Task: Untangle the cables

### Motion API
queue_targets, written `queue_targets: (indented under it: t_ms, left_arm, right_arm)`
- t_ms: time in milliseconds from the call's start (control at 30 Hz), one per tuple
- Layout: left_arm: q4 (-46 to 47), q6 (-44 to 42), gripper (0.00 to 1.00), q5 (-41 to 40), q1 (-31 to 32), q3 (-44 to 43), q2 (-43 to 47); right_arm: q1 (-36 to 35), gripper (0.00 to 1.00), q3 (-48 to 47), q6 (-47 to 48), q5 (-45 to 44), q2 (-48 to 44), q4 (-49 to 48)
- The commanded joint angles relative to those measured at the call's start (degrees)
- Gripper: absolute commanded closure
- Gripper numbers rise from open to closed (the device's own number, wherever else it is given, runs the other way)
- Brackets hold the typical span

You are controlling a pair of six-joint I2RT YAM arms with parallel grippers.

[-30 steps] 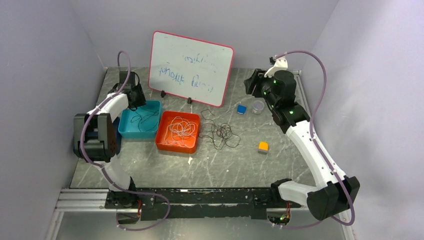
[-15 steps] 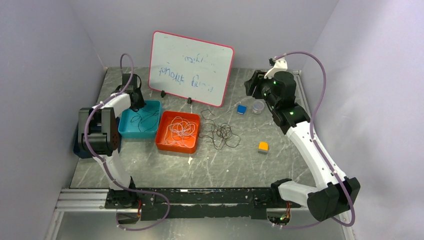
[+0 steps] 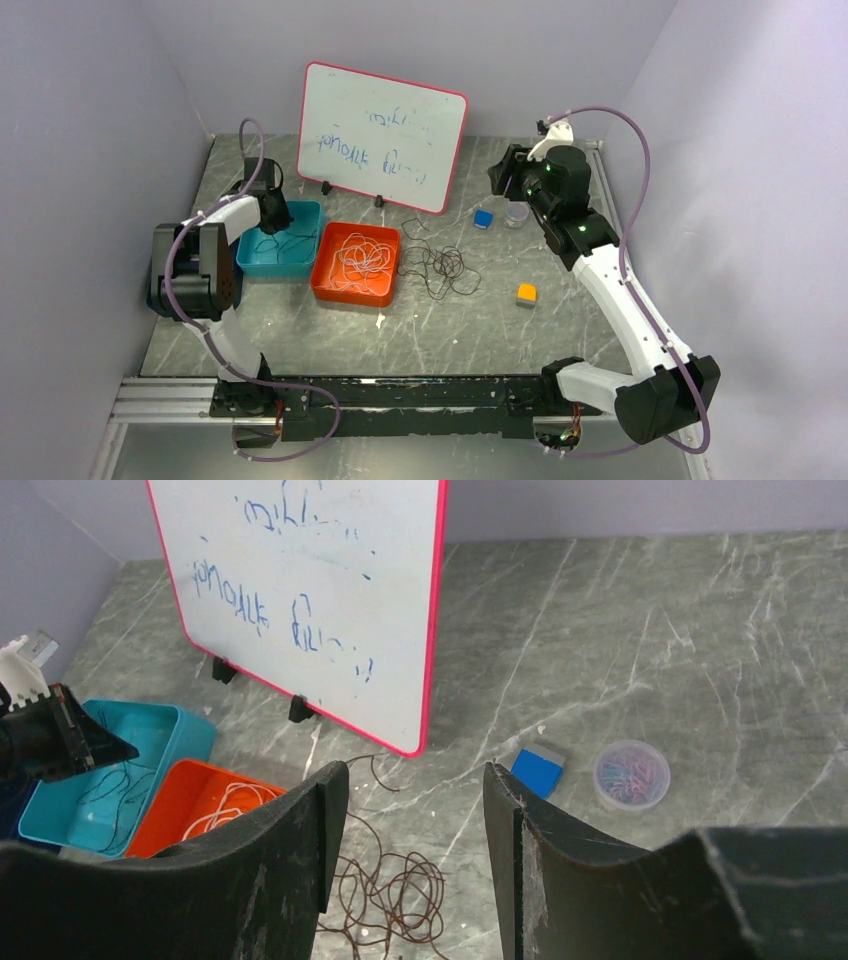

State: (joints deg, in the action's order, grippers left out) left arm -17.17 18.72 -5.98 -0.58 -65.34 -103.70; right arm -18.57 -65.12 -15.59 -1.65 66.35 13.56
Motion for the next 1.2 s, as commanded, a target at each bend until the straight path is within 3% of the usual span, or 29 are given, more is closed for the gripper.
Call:
queue_targets:
  t_ms: [0,233,467,633,1000,1167]
  left_arm:
    - [-1.42,1.76,0.93,3.19,0.60,2.37,4.10]
    - [-1.62,4.09,0.93,2.57,0.94,4.74,3.78]
    - [-2.98,2.93,0.57,1.03,0.93,1.31,4.69]
    - [-4.73,0.67,0.44,1.95,0.93,-1.21,7.83]
    - [-5.01,-3.17,0.36,6.51,1.38,0.52,17.31]
    - [-3.58,-3.00,0.35,7.50,6.22,3.09,22.87]
  right_arm:
    - [-0.27,0.44,0.51,0.05,0.89,-0.65,-1.17]
    - [-0.20,0.44,0.55,-0.28,1.65,-0.40,-1.45]
    - [-0.23,0.44,0.40,-0.05,1.31,-0.57,-0.92]
    - [-0.22,0.44,0.68,-0.60,1.38,-0.50,-1.07]
    - [-0.24,0.44,2.47,-2.05,0.76,0.29,0.80]
    - [-0.25,0.44,4.40,-4.30,1.57,0.85,5.23]
